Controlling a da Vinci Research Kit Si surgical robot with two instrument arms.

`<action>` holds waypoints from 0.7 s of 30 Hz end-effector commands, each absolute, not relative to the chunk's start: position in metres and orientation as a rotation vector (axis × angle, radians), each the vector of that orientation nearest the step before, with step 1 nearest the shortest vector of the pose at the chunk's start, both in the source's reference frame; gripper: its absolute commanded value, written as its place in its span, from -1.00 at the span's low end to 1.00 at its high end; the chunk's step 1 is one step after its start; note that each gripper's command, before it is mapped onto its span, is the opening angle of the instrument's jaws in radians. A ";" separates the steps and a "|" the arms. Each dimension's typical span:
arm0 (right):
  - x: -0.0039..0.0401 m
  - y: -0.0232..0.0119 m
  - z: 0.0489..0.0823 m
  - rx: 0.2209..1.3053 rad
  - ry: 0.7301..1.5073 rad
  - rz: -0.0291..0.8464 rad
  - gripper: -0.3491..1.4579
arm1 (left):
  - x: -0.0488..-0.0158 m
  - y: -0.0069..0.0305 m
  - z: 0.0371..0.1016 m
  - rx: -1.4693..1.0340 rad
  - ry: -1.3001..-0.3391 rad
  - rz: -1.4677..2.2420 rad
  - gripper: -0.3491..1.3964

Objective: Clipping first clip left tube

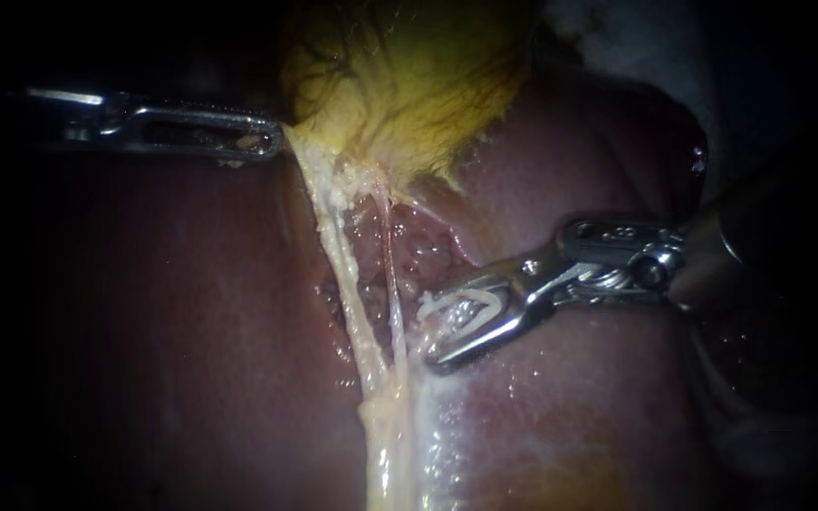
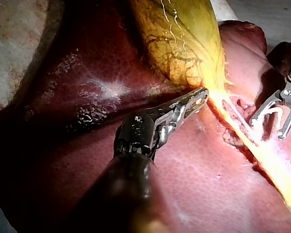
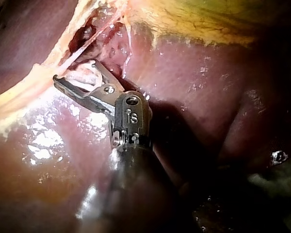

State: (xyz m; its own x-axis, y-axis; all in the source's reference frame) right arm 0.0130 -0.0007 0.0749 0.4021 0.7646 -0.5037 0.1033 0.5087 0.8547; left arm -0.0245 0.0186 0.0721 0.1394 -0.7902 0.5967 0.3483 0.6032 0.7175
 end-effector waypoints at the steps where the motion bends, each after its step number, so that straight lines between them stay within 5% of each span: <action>1: 0.0131 -0.0008 0.0745 0.986 1.108 0.500 0.05 | -0.0245 0.0186 0.0721 0.464 -1.159 -0.866 -1.00; 13: 0.0156 -0.0023 0.0724 1.070 1.174 0.410 0.03 | -0.0245 0.0187 0.0721 0.464 -1.159 -0.866 -1.00; 21: 0.0167 -0.0019 0.0739 1.061 1.168 0.438 0.02 | -0.0245 0.0187 0.0721 0.464 -1.159 -0.866 -1.00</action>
State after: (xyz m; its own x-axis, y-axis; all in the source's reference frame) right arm 0.0167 -0.0019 0.0741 0.3811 0.7593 -0.5275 0.2254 0.4770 0.8495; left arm -0.0245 0.0187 0.0721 0.1391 -0.7903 0.5967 0.3480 0.6032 0.7177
